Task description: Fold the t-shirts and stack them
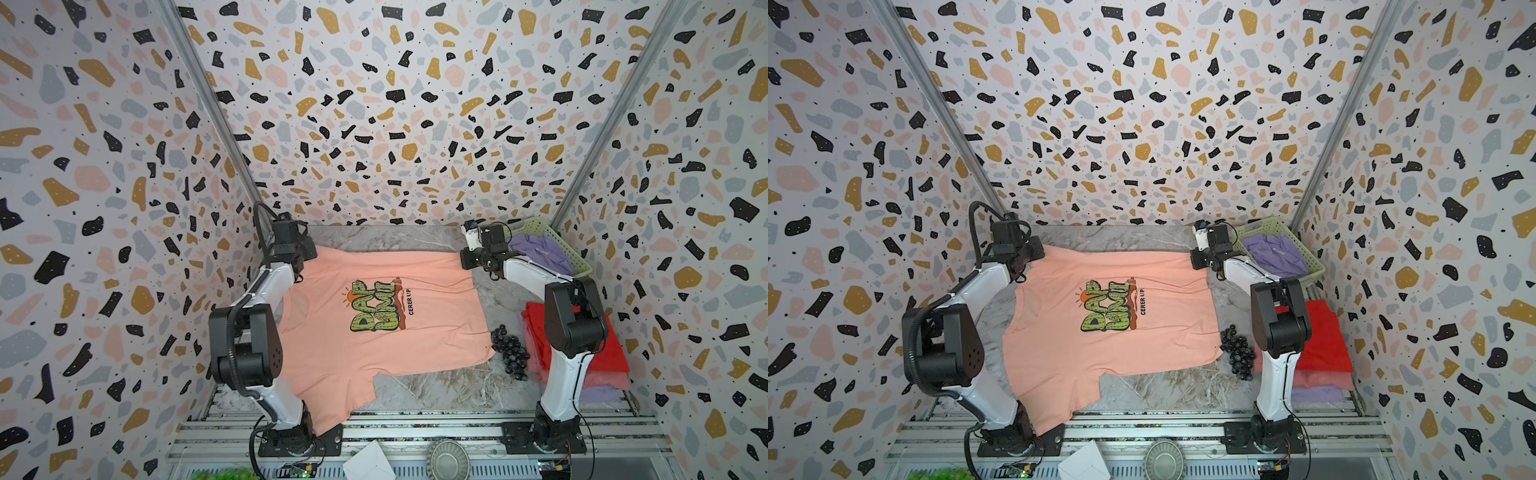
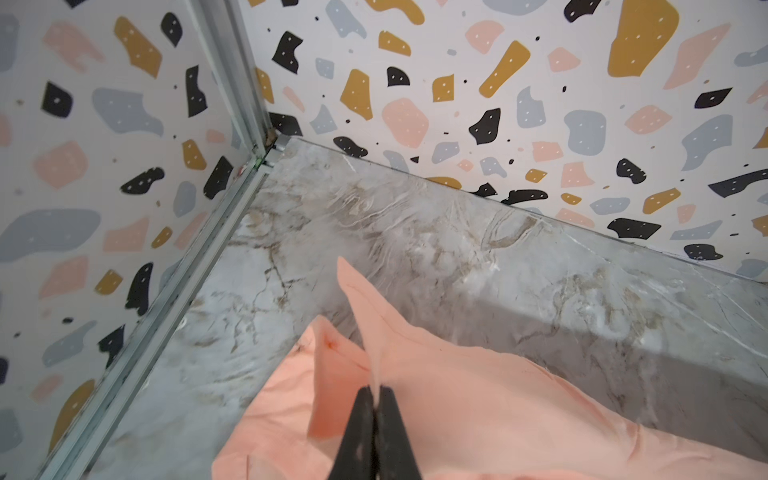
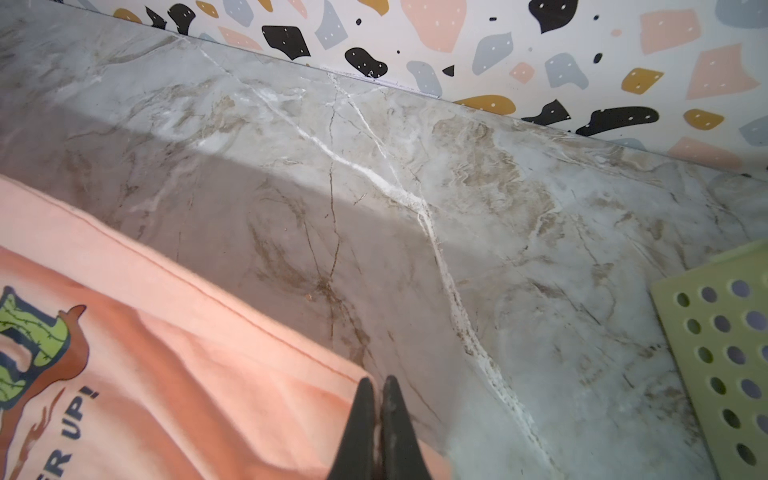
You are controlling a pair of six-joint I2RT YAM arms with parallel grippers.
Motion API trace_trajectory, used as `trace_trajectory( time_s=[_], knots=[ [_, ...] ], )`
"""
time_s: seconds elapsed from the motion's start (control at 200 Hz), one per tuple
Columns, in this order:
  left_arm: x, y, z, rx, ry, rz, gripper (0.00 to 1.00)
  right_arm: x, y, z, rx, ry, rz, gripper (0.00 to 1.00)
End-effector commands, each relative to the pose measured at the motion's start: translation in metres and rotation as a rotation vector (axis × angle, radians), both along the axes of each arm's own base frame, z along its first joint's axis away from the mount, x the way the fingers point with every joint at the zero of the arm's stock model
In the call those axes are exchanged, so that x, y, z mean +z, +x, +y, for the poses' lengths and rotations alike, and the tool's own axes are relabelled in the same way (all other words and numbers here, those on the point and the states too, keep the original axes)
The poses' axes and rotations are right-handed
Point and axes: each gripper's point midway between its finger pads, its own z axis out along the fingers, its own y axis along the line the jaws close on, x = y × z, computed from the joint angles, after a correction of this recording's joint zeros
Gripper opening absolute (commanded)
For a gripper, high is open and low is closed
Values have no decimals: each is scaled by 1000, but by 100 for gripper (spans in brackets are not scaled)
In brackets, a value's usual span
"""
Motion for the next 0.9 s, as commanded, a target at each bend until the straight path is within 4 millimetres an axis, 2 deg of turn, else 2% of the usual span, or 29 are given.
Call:
trace_trajectory(
  time_s=[0.0, 0.15, 0.24, 0.27, 0.29, 0.31, 0.325, 0.335, 0.345, 0.39, 0.41, 0.511, 0.546, 0.601, 0.691, 0.896],
  knots=[
    [-1, -27, 8, 79, 3, -2, 0, 16, -8, -2, 26, -1, -34, 0],
    [-14, -69, 4, 119, -37, 29, 0, 5, -23, -9, 16, -30, -4, 0],
    [-17, -95, 1, 156, -53, 49, 0, 5, -33, -16, 1, -43, 7, 1],
    [-19, -104, -3, 149, -70, 61, 0, 6, -38, -16, 8, -42, 8, 10],
    [-18, -109, -6, 145, -78, 64, 0, 8, -43, -15, 19, -38, 7, 21],
    [-19, -116, -7, 154, -84, 68, 0, 13, -47, -13, 27, -32, 0, 40],
    [-18, -120, -7, 161, -89, 66, 0, 17, -50, -13, 31, -28, -10, 60],
    [-18, -123, -9, 161, -93, 65, 0, 21, -52, -13, 31, -24, -18, 66],
    [-17, -126, -10, 159, -97, 65, 1, 24, -54, -12, 31, -20, -26, 69],
    [-10, -135, -16, 146, -116, 42, 19, 48, -62, -11, 29, 13, -94, 74],
    [-4, -139, -17, 144, -122, 19, 23, 59, -65, -12, 21, 32, -127, 77],
    [23, -153, -10, 195, -124, -93, 29, 111, -69, -18, -9, 112, -257, 80],
    [29, -153, -9, 194, -120, -113, 30, 122, -68, -18, -11, 128, -268, 81],
    [33, -151, -9, 189, -110, -108, 30, 127, -66, -15, -5, 139, -258, 81],
    [25, -142, -12, 169, -109, -67, 33, 118, -61, -10, -2, 164, -210, 80],
    [-18, -121, -26, 109, -159, 9, 39, 63, -53, 8, -21, 270, -11, 77]
  ],
)
